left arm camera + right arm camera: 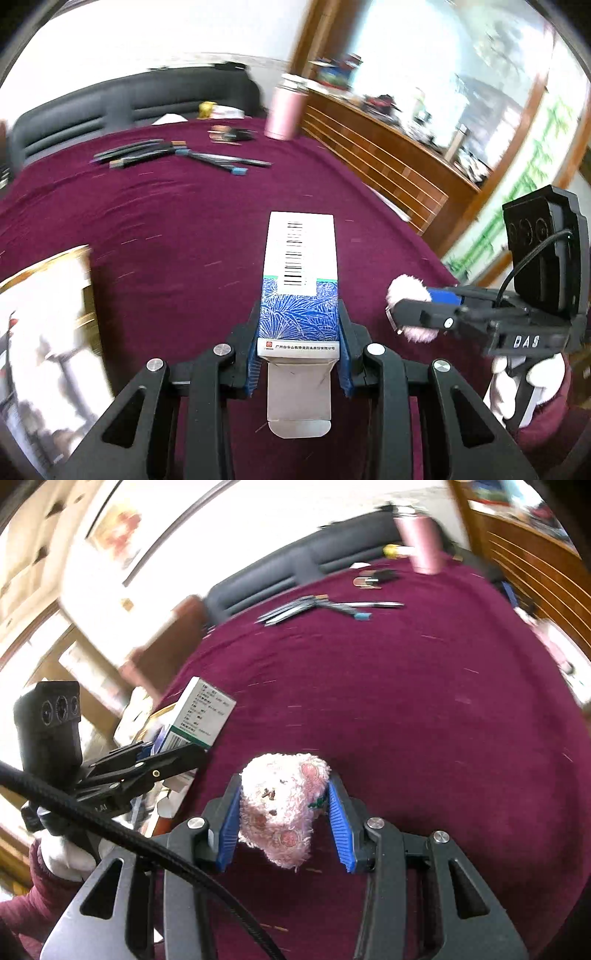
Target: Organize objects
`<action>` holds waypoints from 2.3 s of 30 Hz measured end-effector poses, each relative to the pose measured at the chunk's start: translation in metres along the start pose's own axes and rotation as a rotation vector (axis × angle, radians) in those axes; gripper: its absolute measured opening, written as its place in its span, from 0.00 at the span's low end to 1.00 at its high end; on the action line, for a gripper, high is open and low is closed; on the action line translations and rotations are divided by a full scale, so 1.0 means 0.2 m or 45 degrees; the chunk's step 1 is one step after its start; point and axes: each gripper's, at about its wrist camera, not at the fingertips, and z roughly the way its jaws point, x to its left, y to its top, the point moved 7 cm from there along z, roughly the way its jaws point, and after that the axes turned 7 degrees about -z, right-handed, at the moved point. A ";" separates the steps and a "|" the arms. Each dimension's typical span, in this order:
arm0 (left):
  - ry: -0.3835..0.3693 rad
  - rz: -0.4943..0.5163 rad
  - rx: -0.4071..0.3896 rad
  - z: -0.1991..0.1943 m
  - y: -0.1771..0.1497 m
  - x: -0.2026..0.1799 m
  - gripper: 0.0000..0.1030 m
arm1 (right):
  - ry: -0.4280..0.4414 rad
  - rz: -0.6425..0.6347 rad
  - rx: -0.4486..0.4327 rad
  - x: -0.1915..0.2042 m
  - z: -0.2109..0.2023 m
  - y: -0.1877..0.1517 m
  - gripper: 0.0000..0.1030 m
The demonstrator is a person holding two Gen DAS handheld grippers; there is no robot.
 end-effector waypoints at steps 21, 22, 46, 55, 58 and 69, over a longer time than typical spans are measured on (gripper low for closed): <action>0.412 -0.373 -0.058 -0.24 -0.19 1.09 0.28 | 0.093 -0.237 0.358 0.85 1.00 0.17 0.41; 0.415 -0.373 -0.062 -0.24 -0.19 1.10 0.28 | 0.079 -0.228 0.365 0.86 1.02 0.17 0.43; 0.717 -0.209 -0.559 -0.76 -0.16 0.94 0.83 | -0.161 -0.292 0.101 0.89 0.81 0.23 0.65; 0.603 -0.288 -0.818 -1.10 -0.32 0.73 0.99 | -0.286 -0.441 -0.114 0.96 0.56 0.16 0.70; 0.842 -0.316 -0.824 -1.13 -0.37 0.73 0.99 | -0.343 -0.496 -0.173 0.96 0.49 0.13 0.74; 0.860 -0.485 -0.549 -0.98 -0.57 0.81 0.99 | -0.360 -0.536 -0.177 0.93 0.45 0.05 0.74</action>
